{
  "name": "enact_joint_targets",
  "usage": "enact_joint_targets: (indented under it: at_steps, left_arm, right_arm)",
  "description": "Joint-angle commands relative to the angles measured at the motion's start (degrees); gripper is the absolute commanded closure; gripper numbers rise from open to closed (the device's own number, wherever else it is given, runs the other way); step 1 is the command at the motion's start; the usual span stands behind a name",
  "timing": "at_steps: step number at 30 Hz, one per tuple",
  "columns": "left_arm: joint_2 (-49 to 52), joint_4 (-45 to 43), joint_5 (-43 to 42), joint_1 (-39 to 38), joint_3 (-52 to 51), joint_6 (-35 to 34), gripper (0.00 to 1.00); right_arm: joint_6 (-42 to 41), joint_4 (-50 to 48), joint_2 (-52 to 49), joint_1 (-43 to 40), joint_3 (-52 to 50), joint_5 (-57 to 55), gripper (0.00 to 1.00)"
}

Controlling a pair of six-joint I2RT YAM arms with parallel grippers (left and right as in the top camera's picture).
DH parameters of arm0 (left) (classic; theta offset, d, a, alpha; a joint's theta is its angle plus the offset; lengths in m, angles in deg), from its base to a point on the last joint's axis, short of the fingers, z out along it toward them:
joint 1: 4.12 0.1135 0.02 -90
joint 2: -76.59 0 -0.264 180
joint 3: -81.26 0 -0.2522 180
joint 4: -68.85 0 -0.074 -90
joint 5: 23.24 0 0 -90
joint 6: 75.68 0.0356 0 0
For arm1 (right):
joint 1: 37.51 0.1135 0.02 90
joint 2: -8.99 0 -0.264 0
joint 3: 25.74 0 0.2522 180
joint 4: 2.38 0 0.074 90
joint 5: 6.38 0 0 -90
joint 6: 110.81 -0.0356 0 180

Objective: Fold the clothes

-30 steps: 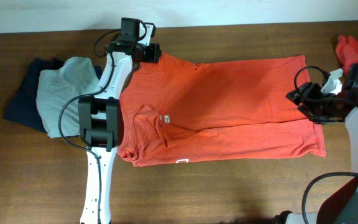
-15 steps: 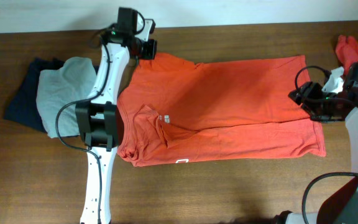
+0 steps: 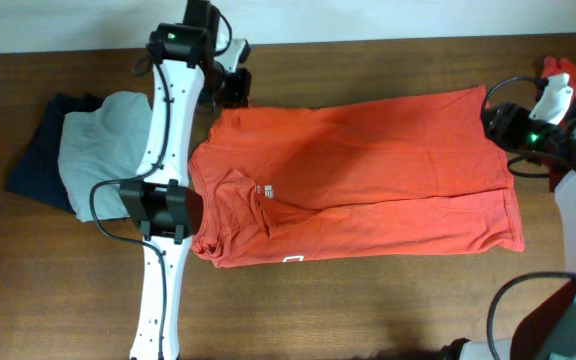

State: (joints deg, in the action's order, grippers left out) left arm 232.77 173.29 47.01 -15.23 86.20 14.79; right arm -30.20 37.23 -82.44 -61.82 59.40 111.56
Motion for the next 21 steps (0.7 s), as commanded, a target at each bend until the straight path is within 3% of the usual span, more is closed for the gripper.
enact_joint_targets:
  at_steps: [1,5,14,21]
  left_arm:
    - [0.3,2.8,-0.8,-1.4,0.9,0.5,1.0]
    - [0.3,6.1,-1.2,-2.3,0.7,0.4,1.0]
    - [0.3,6.1,-2.6,-3.1,0.7,0.2,1.0]
    - [0.3,6.1,10.7,-5.4,0.6,-0.7,1.0]
  right_arm:
    - [-1.3,-2.6,-4.6,0.4,0.8,2.6,0.34]
    - [-3.7,-6.8,-9.5,0.3,1.0,3.6,0.29]
    - [-7.5,-11.8,-16.9,0.3,3.2,8.2,0.28]
    - [-7.7,-10.6,-16.9,0.3,3.2,8.9,0.28]
